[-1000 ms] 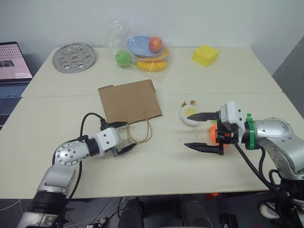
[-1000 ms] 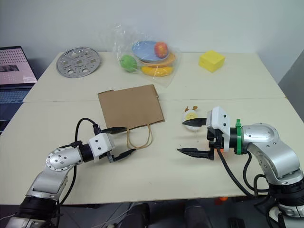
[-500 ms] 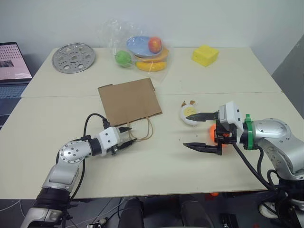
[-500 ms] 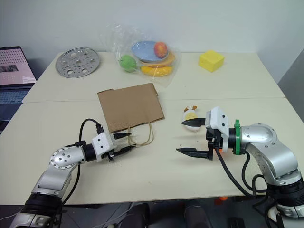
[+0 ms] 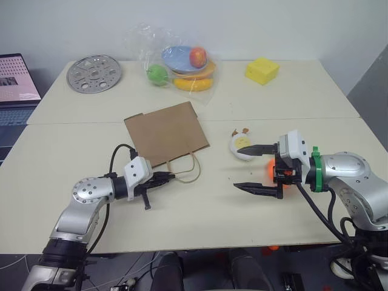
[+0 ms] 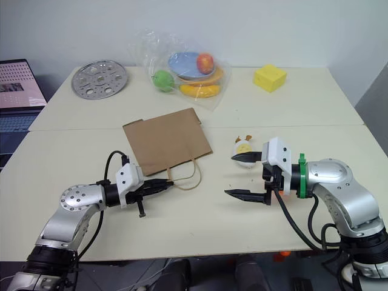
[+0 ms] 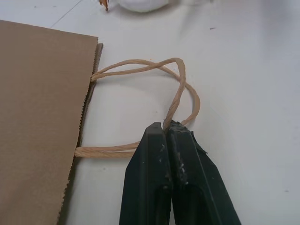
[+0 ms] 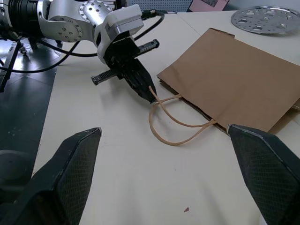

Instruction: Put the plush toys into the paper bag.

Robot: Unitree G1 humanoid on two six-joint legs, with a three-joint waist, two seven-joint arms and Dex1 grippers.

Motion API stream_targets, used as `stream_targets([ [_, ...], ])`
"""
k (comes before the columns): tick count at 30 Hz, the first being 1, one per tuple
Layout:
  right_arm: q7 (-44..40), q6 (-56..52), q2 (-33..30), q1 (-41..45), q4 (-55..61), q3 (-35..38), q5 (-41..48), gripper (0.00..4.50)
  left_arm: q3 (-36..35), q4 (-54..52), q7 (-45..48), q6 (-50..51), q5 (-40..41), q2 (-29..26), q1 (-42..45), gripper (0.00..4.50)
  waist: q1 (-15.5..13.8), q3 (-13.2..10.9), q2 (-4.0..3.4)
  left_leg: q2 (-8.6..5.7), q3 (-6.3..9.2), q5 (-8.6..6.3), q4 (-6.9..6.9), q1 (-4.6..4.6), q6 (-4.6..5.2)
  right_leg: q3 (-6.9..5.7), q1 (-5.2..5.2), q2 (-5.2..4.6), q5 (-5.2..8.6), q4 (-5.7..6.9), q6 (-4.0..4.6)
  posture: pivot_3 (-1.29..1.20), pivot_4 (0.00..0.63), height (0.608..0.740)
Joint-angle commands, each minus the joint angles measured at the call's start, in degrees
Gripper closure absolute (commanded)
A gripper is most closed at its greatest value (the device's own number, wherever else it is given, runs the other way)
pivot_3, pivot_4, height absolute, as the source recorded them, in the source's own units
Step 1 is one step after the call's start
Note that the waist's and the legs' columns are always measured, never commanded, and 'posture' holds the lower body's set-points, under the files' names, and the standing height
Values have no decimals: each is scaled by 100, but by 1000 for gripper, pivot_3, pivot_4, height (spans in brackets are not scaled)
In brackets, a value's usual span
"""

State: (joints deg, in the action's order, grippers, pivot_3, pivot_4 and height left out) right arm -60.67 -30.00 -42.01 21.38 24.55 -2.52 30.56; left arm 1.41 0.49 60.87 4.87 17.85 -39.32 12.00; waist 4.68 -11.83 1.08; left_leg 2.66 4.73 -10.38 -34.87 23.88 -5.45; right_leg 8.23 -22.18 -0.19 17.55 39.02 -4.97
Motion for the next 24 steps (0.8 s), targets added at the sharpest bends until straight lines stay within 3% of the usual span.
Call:
stream_targets([
  [1,39,36,22,44,153,30,70,0,-321,-490,105,774,621,-155,101,4478,0,0,0,0,1,0,0,0,0,0,0,0,0,0,0,0,150,740],
  [12,719,-179,634,318,-14,-535,-252,0,-1080,-1431,-355,3039,2478,-179,910,4478,2,-1,4,1,6,0,-1,2,0,-4,0,2,-1,1,-3,0,150,740],
  [16,1190,-1,1448,741,-753,-1228,-884,1267,-1232,-1679,-476,3600,2939,-275,1099,4500,47,-1,6,6,6,0,0,-2,0,-3,-3,8,-2,6,-3,0,150,740],
  [19,1632,145,2158,1062,-1349,-1407,-1200,2355,-1159,-1814,-527,3675,2903,-311,1078,4500,40,-1,7,7,9,0,-1,-2,0,-4,-3,11,-2,8,-3,0,150,740],
  [24,2027,451,2817,1344,-2238,-1614,-1728,4132,-1175,-1933,-757,3780,2980,-188,1072,4500,-6,0,11,5,19,0,2,5,0,-13,-6,9,-19,5,14,0,150,740],
])
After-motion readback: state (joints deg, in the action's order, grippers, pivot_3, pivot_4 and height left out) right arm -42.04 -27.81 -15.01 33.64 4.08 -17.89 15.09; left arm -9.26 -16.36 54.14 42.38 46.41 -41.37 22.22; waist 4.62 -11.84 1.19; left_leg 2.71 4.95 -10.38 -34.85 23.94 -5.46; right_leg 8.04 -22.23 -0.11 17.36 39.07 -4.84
